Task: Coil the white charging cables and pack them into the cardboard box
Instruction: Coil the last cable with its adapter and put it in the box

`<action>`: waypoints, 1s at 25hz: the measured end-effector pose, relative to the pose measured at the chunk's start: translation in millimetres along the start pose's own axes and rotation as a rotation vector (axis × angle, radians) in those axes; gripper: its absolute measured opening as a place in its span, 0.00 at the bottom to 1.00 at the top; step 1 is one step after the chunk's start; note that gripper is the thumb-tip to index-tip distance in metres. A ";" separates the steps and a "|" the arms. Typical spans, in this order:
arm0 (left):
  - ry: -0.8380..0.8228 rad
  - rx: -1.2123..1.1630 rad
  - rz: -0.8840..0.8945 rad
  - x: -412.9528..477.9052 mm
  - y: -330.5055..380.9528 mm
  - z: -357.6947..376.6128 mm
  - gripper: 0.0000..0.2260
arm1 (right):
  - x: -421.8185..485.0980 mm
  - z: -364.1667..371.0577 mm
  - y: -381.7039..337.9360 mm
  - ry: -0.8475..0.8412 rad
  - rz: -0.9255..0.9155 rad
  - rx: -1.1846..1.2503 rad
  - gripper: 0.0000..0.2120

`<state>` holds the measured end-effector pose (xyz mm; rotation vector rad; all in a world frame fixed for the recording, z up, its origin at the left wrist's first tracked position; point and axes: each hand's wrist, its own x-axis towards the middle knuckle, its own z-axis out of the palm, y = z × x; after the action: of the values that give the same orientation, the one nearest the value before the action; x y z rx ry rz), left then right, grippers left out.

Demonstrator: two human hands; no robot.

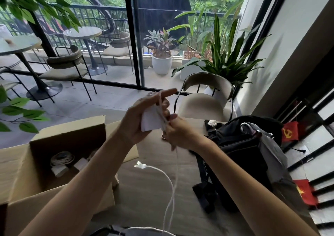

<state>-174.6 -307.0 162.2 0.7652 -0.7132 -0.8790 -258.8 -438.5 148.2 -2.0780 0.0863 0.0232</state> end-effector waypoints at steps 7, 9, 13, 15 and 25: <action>0.022 1.269 0.068 -3.4 -14.1 -26.8 0.20 | -13.5 -32.1 1.5 0.067 -0.422 -0.345 0.03; -0.060 0.577 -0.294 -14.6 -16.8 -20.8 0.26 | -7.6 -53.5 0.8 0.286 -0.462 -0.321 0.02; -0.052 -0.254 -0.174 -5.6 -22.0 -2.2 0.14 | -10.1 -41.3 10.7 0.202 -0.270 -0.225 0.18; 0.143 0.000 -0.008 8.6 -23.8 -0.7 0.13 | -13.3 -21.2 20.3 0.018 -0.153 -0.332 0.19; -0.157 0.116 -0.437 -7.2 -25.1 -15.7 0.20 | -13.6 -49.2 14.7 0.128 -0.350 -0.004 0.04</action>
<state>-175.3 -306.9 131.7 0.9839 -0.7520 -1.3130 -274.4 -487.8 160.1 -2.0712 -0.2004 -0.3234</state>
